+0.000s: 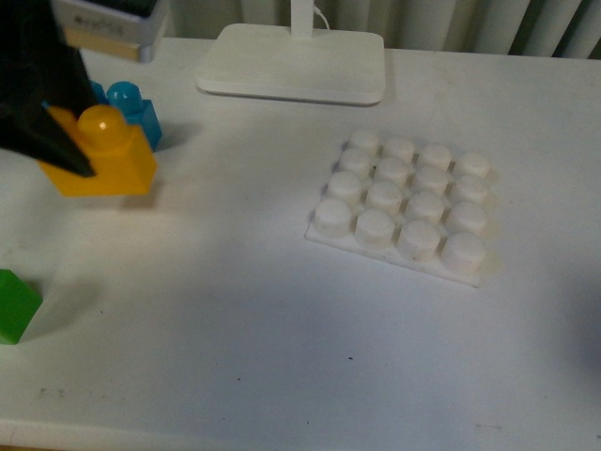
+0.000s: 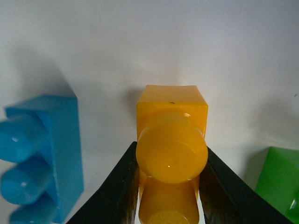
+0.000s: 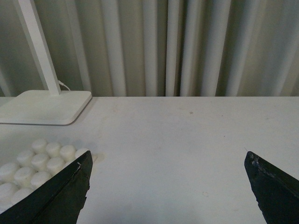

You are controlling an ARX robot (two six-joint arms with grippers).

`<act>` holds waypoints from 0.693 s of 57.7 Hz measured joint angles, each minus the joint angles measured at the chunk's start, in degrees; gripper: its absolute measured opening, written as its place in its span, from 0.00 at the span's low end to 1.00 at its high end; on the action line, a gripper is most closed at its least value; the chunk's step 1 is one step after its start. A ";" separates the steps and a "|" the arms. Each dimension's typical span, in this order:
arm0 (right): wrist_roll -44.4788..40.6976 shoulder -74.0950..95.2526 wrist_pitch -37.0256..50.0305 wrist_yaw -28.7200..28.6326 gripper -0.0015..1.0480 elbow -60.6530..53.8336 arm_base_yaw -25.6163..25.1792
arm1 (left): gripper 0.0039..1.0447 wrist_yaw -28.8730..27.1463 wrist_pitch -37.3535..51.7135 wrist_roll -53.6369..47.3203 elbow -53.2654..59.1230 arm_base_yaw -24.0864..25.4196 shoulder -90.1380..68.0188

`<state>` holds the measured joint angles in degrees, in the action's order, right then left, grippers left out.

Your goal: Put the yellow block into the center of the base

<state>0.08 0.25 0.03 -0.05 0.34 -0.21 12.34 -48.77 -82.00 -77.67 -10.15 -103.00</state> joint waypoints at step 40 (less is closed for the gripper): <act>0.00 0.00 0.00 0.00 0.91 0.00 0.00 | 0.30 1.57 -1.11 4.72 -19.34 -20.81 -11.13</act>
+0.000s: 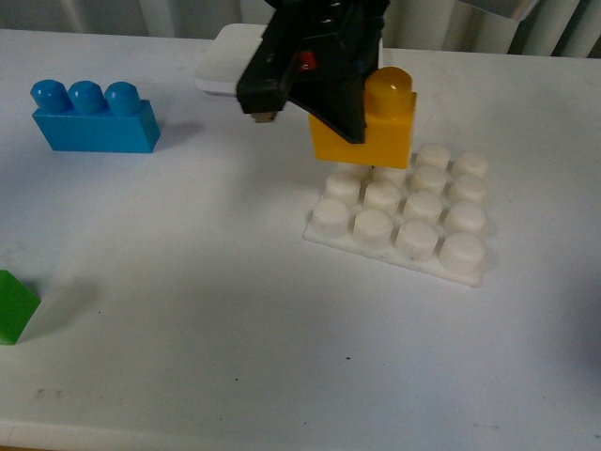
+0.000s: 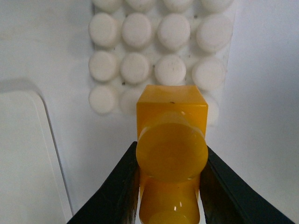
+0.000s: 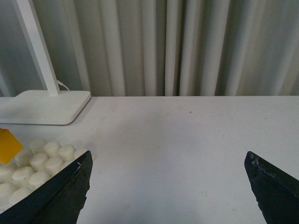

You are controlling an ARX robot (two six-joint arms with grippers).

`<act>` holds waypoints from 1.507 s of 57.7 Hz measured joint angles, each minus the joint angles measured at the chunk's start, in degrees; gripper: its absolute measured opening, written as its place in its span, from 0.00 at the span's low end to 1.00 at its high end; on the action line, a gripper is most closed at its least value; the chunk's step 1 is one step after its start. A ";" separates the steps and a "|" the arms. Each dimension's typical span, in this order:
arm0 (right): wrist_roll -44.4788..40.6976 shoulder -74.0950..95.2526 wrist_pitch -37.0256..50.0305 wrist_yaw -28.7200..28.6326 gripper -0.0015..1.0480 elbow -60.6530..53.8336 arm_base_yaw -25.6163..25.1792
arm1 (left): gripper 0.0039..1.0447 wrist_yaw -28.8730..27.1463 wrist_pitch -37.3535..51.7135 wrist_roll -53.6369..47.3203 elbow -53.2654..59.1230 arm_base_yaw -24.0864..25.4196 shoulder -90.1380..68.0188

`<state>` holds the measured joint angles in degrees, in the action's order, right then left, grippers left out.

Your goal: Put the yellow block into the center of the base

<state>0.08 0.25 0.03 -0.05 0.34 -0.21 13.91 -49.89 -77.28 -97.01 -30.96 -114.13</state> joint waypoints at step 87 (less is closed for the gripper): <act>0.00 0.00 0.00 0.00 0.91 0.00 0.00 | 0.30 -5.09 0.24 0.81 -11.47 -3.74 -12.94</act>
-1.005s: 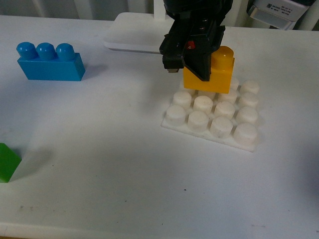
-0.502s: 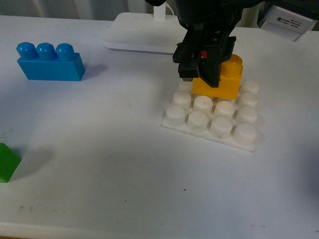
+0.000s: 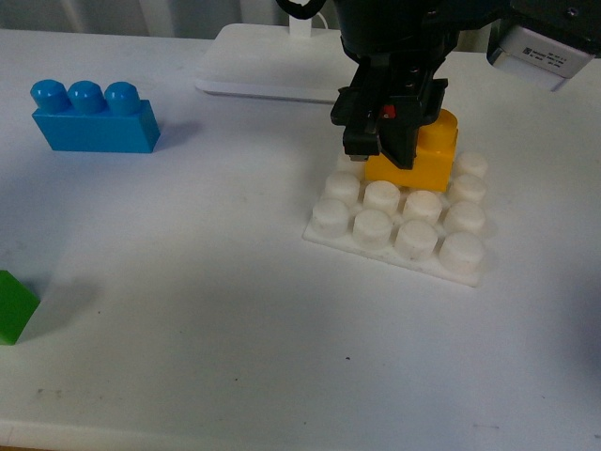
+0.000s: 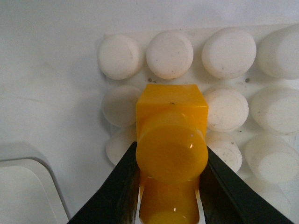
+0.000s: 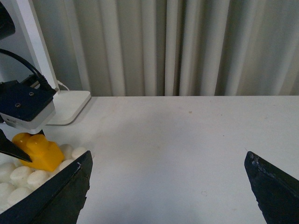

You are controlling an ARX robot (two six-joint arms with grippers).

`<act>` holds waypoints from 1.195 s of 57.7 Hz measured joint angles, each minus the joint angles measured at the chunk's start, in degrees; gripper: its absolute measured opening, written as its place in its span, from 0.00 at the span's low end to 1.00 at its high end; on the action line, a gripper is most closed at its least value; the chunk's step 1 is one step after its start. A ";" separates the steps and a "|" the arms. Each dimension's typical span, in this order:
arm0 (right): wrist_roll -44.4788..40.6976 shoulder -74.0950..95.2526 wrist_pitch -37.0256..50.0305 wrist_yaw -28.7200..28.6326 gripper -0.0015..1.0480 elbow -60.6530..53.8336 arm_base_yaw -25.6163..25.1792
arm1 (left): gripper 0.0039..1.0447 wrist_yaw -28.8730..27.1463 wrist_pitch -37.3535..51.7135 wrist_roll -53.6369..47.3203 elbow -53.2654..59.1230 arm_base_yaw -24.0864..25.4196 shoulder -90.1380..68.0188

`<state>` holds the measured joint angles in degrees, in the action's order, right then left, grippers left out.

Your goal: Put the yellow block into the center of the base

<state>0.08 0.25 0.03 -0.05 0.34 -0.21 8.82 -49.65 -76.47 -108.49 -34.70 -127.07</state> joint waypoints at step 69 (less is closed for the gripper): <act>0.00 0.00 0.00 0.00 0.91 0.00 0.00 | 0.95 -0.81 9.03 -1.25 10.14 3.21 16.44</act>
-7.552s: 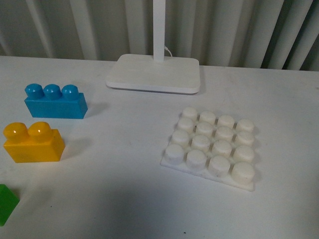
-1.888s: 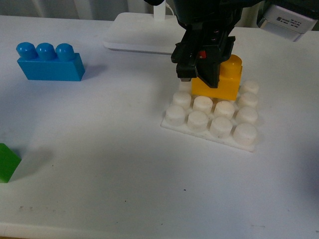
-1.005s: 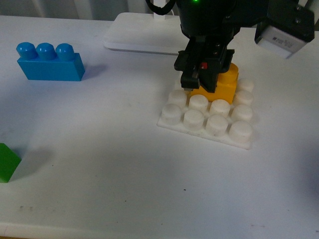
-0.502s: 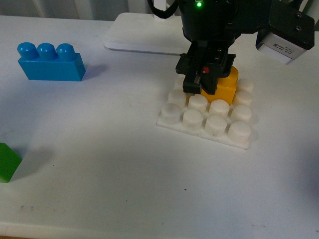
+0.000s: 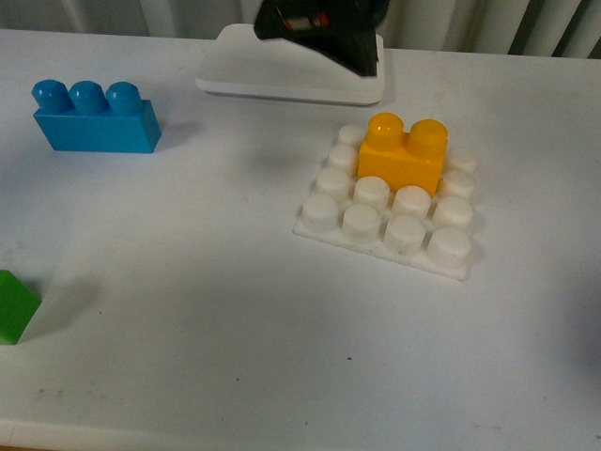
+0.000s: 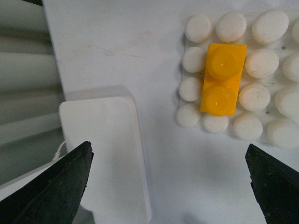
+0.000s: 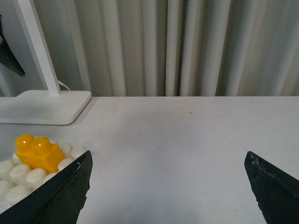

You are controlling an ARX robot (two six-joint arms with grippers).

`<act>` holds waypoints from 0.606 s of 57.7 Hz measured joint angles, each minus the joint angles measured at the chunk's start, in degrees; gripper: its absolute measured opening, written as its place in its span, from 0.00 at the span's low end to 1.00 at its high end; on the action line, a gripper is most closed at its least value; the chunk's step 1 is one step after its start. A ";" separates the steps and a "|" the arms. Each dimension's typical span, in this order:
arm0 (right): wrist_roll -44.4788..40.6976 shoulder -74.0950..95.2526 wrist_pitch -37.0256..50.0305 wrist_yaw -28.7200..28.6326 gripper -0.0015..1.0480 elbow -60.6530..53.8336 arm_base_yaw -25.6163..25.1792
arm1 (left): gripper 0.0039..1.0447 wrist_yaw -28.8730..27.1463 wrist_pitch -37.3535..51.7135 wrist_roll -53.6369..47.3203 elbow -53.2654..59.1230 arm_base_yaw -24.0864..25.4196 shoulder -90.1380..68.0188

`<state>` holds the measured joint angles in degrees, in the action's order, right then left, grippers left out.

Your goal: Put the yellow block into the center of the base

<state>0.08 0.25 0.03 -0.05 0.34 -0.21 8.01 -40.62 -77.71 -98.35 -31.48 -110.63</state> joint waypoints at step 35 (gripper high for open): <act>0.00 0.00 0.00 0.00 0.91 0.00 0.00 | 0.94 -6.27 57.92 32.13 68.89 17.46 52.76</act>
<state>0.08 0.25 0.03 -0.05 0.34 -0.21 1.74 17.30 -45.58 -29.45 -14.02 -57.87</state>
